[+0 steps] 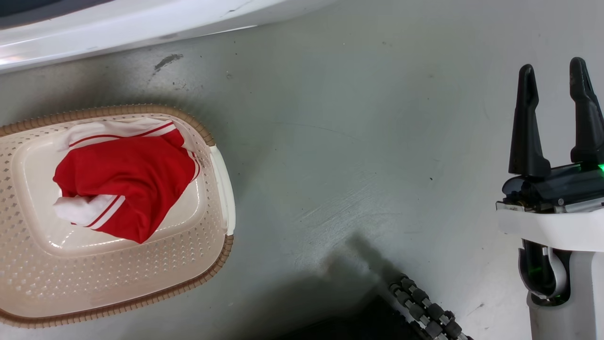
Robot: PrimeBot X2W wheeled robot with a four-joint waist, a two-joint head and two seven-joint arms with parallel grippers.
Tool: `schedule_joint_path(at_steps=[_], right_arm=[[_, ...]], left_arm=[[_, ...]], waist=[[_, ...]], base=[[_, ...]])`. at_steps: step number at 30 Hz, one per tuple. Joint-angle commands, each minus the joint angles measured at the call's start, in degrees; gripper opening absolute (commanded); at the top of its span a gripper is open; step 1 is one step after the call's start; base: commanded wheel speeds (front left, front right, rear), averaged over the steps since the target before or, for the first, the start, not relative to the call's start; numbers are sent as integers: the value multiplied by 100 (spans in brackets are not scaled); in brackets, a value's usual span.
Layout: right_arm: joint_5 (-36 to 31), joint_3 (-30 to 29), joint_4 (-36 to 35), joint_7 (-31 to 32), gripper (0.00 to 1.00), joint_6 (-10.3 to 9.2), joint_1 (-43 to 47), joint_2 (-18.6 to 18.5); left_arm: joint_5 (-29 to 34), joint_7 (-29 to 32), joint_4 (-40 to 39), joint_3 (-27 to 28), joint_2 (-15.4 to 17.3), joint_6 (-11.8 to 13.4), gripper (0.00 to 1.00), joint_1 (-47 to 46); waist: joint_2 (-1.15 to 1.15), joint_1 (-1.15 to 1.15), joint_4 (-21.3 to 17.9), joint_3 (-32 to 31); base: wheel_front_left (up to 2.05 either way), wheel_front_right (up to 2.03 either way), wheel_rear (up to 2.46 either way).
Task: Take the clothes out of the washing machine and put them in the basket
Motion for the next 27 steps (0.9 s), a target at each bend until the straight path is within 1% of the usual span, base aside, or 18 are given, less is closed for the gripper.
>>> schedule_joint_path(at_steps=[1, 5, 6, 7, 8, 10, 16, 20, 21, 22, 23, 24, 27], right_arm=[[60, -6, 10, -10, 100, -5, -99, 10], [69, -34, 16, -10, 100, -6, -59, 10], [66, -35, 19, -10, 100, -5, -51, 10], [69, -33, 24, -10, 100, -6, -46, 10], [74, -34, 29, -10, 100, -6, -45, 10], [68, -41, 33, -9, 100, -5, -47, 10], [2, -61, 39, -10, 100, -5, -51, 10], [-63, -41, 52, -9, 100, -5, 0, 10], [-63, -41, 52, -9, 100, -5, 0, 10], [-90, -38, 48, -9, 100, -5, 20, 10], [-133, -32, 53, -9, 100, -5, 68, 10], [-133, -32, 53, -9, 100, -5, 68, 10], [-248, -39, 75, -9, 100, -5, 163, 9]], left_arm=[[54, 38, 87, -42, 83, 17, 100, 93], [9, 100, 118, -85, 109, 47, 100, 116], [-13, 157, 135, -88, 109, 18, 100, 144], [-27, 205, 146, -83, 112, -1, 30, 162], [-69, 212, 147, -59, 120, -16, 0, 160], [-41, 219, 147, -117, 132, -50, 0, 169], [-134, -116, 94, -152, 157, -79, 0, 264], [-250, -727, -29, -122, 130, -46, 0, 442], [-250, -727, -29, -122, 130, -46, 0, 442], [-297, -868, -24, -90, 109, -25, 0, 520], [-362, -1155, -21, -84, 87, -42, 0, 680], [-362, -1155, -21, -84, 87, -42, 0, 680], [-539, -1624, -27, 24, -42, -88, 0, 914]], waist=[[0, 0, -12, 1], [0, 0, -21, 3], [0, 0, -21, 3], [0, 0, -24, -1], [0, 0, -30, -3], [0, 0, -34, -19], [0, 0, -25, -178], [0, 0, 17, -409], [0, 0, 17, -409], [0, 0, 32, -485], [0, 0, 79, -651], [0, 0, 79, -651], [0, 0, 193, -952]], base=[[0, 0, 0], [0, 0, 0], [0, 0, 0], [0, 0, 0], [0, 0, 0], [0, 0, 0], [0, 0, 0], [0, 0, 0], [0, 0, 0], [0, 0, 0], [0, 0, 0], [0, 0, 0], [0, 0, 0]])
